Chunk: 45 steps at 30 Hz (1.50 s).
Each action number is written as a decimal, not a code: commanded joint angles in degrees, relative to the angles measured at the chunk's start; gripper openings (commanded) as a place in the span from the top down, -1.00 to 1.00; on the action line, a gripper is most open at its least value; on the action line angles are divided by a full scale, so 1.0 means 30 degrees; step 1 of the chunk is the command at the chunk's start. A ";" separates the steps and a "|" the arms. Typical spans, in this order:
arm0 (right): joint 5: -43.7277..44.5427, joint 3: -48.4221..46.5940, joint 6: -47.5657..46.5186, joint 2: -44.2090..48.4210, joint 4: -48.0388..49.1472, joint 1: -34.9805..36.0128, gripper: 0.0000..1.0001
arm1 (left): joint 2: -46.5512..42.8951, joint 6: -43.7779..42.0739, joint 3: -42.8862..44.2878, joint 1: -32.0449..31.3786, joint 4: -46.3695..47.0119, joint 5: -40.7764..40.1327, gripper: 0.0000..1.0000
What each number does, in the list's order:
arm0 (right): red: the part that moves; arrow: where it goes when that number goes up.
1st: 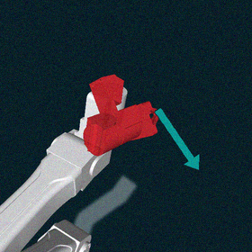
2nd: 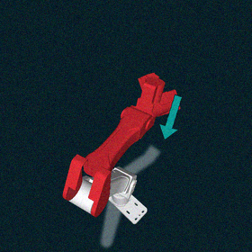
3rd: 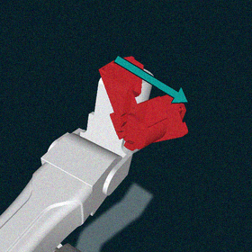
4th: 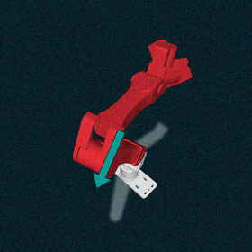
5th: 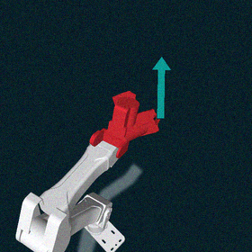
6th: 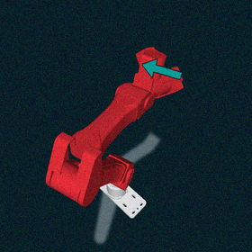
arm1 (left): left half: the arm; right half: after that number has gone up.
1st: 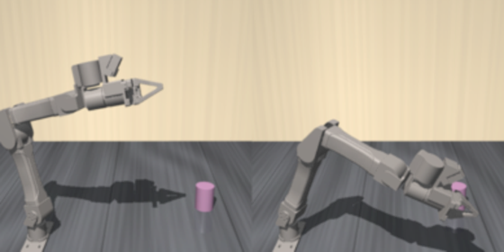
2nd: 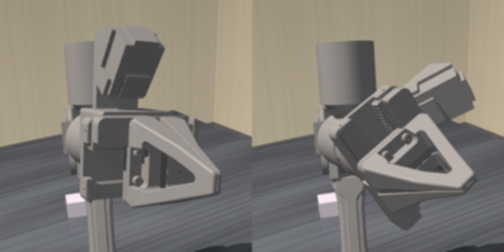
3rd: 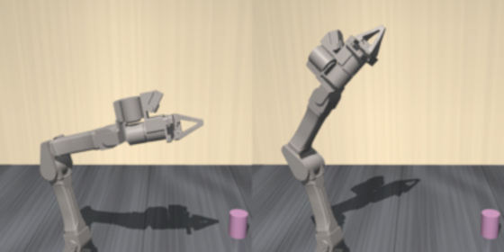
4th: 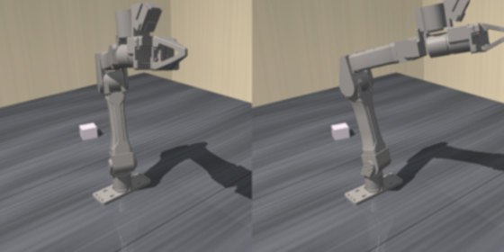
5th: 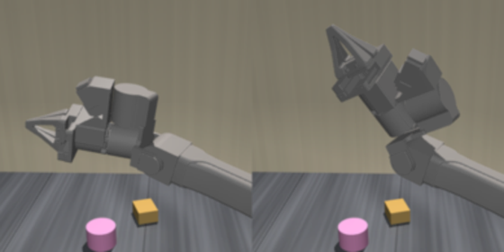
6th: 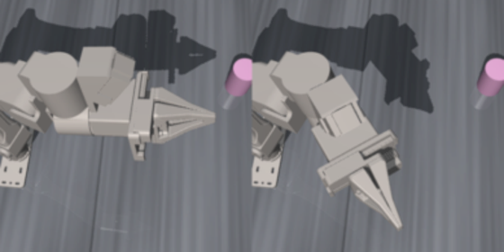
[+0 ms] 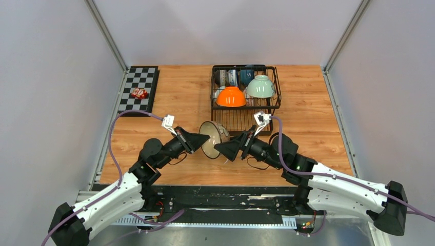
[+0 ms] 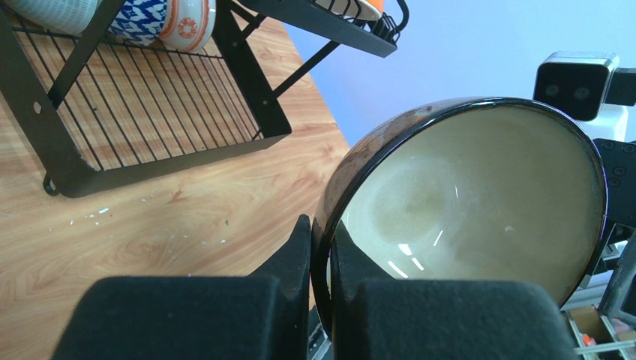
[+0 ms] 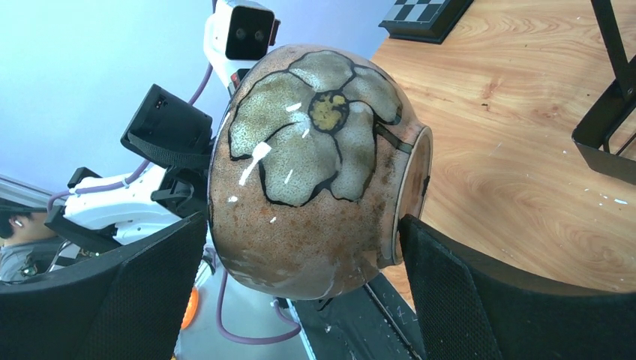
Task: Load the bowls into the dish rack
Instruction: Turn the bowl upside down on the dish rack.
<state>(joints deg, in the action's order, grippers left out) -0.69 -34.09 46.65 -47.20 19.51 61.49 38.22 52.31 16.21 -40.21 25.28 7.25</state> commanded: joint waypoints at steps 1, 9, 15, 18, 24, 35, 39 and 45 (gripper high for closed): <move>0.0522 -0.0543 0.0052 -0.0230 0.1920 0.0788 -1.00 | -0.0392 0.0296 0.0326 0.0101 0.2306 -0.0249 1.00; 0.1450 -0.0347 -0.0108 -0.0522 0.3170 0.1354 -0.86 | -0.0527 0.0170 0.0252 0.0101 0.2388 -0.0482 1.00; 0.1496 -0.0292 -0.0885 -0.0455 0.3607 0.1569 0.95 | -0.0496 0.0165 0.0172 0.0093 0.2501 -0.0563 1.00; 0.1750 -0.0218 -0.1062 -0.0354 0.3645 0.1664 0.95 | -0.0458 0.0212 0.0201 0.0086 0.2524 -0.0589 1.00; 0.1993 -0.0124 -0.1347 -0.0076 0.3860 0.1708 0.95 | -0.0097 0.0329 0.0350 0.0101 0.2495 -0.0520 0.96; 0.2457 -0.0552 -0.2076 0.0397 0.3353 0.1700 0.95 | 0.0106 0.0413 0.0535 0.0101 0.1869 -0.0573 0.05; 0.2886 -0.0608 -0.2585 0.0671 0.3046 0.1687 0.95 | -0.0092 0.0215 0.0712 0.0101 0.1345 -0.0594 -0.08; 0.2956 -0.0699 -0.2648 0.0718 0.2978 0.1683 0.95 | 0.0109 0.0111 0.0750 0.0101 0.1085 -0.0561 -0.10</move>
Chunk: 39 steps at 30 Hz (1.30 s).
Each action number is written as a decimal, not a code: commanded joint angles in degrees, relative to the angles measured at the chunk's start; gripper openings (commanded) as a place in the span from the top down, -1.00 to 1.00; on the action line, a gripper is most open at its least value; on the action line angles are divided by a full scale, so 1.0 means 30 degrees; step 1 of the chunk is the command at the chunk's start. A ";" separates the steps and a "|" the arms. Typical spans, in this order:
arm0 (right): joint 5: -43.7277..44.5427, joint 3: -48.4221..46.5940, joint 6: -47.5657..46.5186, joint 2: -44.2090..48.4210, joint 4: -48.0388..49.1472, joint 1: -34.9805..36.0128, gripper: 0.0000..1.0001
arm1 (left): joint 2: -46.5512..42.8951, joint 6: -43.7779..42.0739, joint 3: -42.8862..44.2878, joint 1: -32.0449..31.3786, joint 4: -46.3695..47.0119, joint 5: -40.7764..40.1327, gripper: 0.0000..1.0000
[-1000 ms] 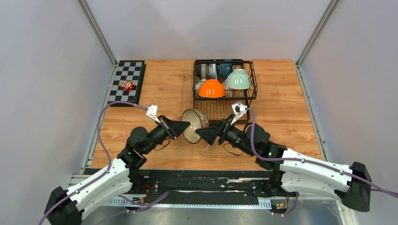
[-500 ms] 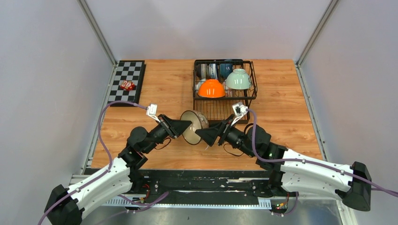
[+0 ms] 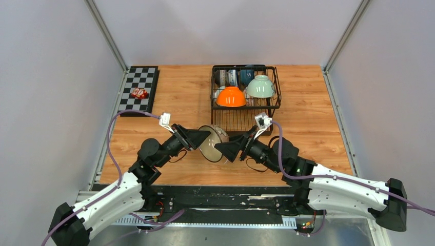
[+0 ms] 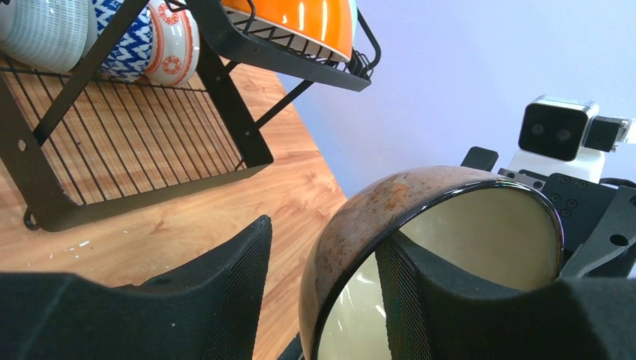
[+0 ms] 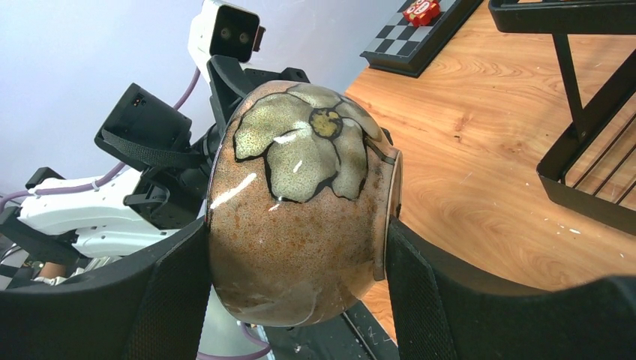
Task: Load the bowls into the dish rack
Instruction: Turn the bowl upside down on the dish rack.
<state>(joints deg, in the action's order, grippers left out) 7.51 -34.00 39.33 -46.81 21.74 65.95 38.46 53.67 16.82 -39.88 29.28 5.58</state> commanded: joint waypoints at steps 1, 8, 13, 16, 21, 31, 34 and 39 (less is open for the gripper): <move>0.0173 -0.0762 -0.0178 0.0556 0.2238 0.0208 0.95 | 0.0110 -0.0356 0.0579 -0.0008 -0.0254 0.0040 -0.10; 0.0264 -0.0910 -0.0267 0.0427 0.2145 0.0216 0.95 | 0.0863 -0.0425 0.0684 -0.0008 -0.0229 0.0628 -0.08; 0.0058 -0.1109 -0.0337 0.0216 0.2137 0.0200 0.95 | 0.1209 -0.0673 0.0805 -0.0008 -0.0340 0.1011 0.42; -0.0063 -0.1119 -0.0267 0.0024 0.2156 0.0222 0.95 | 0.1346 -0.0797 0.0991 -0.0008 -0.0344 0.1222 0.81; -0.0283 -0.1253 -0.0486 0.0011 0.1275 0.0223 0.95 | 0.1434 -0.1077 0.1404 -0.0008 -0.0625 0.1128 1.00; -0.1518 -0.1223 -0.0648 0.0509 -0.1448 0.0207 0.29 | 0.0926 -0.2167 0.2054 -0.0012 -0.1442 0.0439 1.00; -0.1886 -0.1079 -0.0565 0.0672 -0.1523 0.0223 -0.07 | 0.0907 -0.2229 0.2098 -0.0008 -0.1370 0.0371 1.00; -0.2101 -0.1036 -0.0514 0.0843 -0.1800 0.0202 -0.58 | 0.0867 -0.2480 0.2214 -0.0008 -0.1365 0.0415 1.00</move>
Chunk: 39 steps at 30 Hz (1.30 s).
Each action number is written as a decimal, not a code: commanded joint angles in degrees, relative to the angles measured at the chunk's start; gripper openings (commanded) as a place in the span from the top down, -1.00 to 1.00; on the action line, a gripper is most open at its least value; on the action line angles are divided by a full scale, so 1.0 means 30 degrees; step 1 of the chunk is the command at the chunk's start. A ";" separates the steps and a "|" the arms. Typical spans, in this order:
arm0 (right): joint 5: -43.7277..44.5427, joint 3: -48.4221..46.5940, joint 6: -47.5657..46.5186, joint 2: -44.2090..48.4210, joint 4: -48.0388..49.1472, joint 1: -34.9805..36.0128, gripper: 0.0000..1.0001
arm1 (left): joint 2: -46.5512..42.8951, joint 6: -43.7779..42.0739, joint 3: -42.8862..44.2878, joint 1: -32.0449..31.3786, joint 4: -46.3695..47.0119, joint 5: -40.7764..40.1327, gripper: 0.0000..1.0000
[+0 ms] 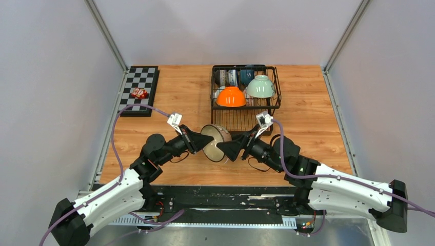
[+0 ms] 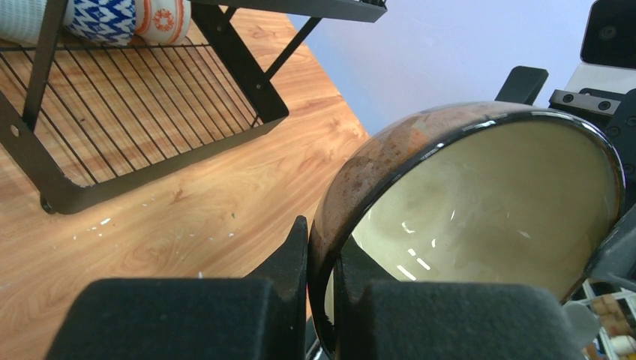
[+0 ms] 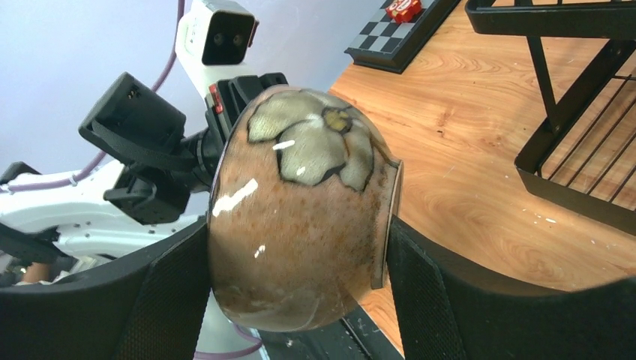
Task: Load the bowls into the dish rack
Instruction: Turn the bowl upside down on the dish rack.
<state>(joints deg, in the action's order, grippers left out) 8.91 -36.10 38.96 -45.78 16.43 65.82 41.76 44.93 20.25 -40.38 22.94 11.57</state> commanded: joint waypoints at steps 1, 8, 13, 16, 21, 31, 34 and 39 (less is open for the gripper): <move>-0.2633 -0.0332 -0.0404 0.0535 -0.0114 0.0256 -0.64 | -0.0252 0.0332 0.1112 0.0159 0.0735 -0.1566 1.00; -0.2614 -0.0432 -0.0492 0.0762 -0.0987 0.0248 -0.93 | -0.0118 -0.0825 0.1539 0.0159 0.0382 -0.1301 1.00; -0.2663 -0.0568 -0.0579 0.0839 -0.1467 0.0244 -1.00 | -0.0022 -0.1810 0.1951 0.0159 -0.0155 -0.1194 1.00; -0.2676 -0.0623 -0.0536 0.0741 -0.1473 0.0244 -1.00 | 0.0056 -0.2215 0.2124 0.0159 -0.0179 -0.1017 1.00; -0.2690 -0.0783 -0.0475 0.0428 -0.1046 0.0246 -1.00 | 0.0151 -0.2407 0.2215 0.0159 0.0227 -0.0697 1.00; -0.3699 -0.1054 -0.0302 0.0031 -0.0303 0.0265 -0.90 | 0.0222 -0.2971 0.2692 0.0159 0.0704 -0.0287 1.00; -0.3709 -0.1136 -0.0437 0.0134 -0.0526 0.0265 -0.88 | 0.0246 -0.3495 0.3102 0.0159 0.0202 -0.0169 1.00; -0.3672 -0.1035 -0.0524 0.0436 -0.0359 0.0264 -0.82 | 0.0211 -0.4429 0.3815 0.0159 -0.0546 0.0058 1.00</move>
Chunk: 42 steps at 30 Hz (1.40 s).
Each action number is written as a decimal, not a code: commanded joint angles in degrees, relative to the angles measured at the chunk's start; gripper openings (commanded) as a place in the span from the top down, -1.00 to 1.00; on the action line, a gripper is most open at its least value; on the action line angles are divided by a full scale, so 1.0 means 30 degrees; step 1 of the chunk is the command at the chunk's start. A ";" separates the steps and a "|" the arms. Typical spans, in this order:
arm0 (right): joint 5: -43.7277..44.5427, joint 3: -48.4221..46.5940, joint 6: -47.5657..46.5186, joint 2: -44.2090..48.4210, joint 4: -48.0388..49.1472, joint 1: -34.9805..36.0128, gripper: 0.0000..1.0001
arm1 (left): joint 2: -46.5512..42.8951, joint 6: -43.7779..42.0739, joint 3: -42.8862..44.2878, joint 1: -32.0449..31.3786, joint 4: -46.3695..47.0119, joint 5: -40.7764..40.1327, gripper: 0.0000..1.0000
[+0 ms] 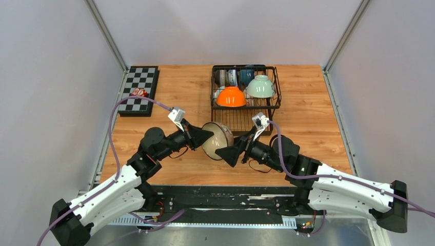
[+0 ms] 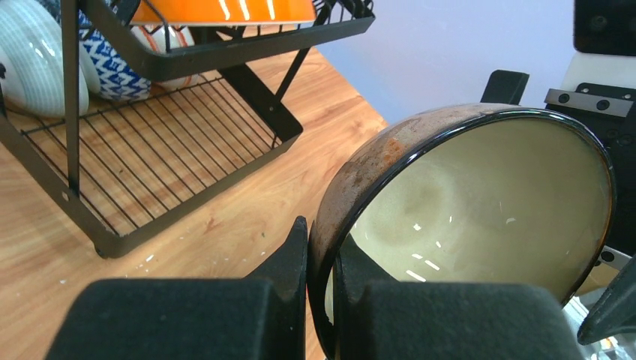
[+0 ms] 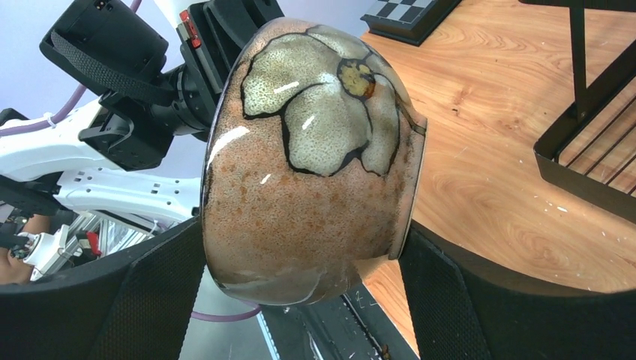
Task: Load the bowls into the dish rack
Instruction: Turn the bowl upside down on the dish rack.
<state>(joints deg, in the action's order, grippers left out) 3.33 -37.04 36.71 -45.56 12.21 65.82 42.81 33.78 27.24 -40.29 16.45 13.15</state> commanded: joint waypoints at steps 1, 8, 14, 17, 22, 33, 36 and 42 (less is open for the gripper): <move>-0.1814 -0.0721 0.0220 0.0410 0.1144 0.0259 -0.80 | -0.0169 -0.0852 0.1588 0.0130 0.1473 -0.0458 1.00; -0.1703 -0.0634 0.0123 0.0639 0.1878 0.0242 -0.71 | -0.0319 -0.1289 0.1947 0.0130 0.1024 -0.0360 1.00; -0.1756 -0.0583 0.0069 0.0641 0.2377 0.0242 -0.71 | -0.0353 -0.1163 0.1965 0.0127 0.0912 -0.0324 1.00; -0.1778 -0.0411 0.0078 0.0711 0.2817 0.0246 -0.68 | -0.0321 -0.1125 0.1979 0.0115 0.0897 -0.0338 1.00; -0.2032 -0.0385 -0.0459 0.0732 0.3331 0.0264 0.94 | -0.0208 -0.0884 0.1922 0.0122 0.1125 -0.0217 1.00; -0.1154 -0.0368 -0.1121 0.1560 0.3460 0.0266 0.95 | -0.0054 -0.0596 0.2073 0.0126 0.0687 -0.0422 0.58; -0.1140 -0.0496 -0.1269 0.1595 0.3364 0.0257 0.95 | 0.0138 -0.0592 0.2164 0.0130 0.0532 -0.0275 0.36; -0.0239 -0.0810 -0.1635 0.1645 0.3138 0.0257 0.95 | 0.0380 -0.0658 0.2260 0.0116 0.0113 -0.0149 0.09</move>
<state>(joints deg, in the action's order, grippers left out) 2.87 -37.01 33.08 -42.52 14.57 65.87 43.51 32.01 32.58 -40.25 15.92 13.52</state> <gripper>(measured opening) 0.733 0.422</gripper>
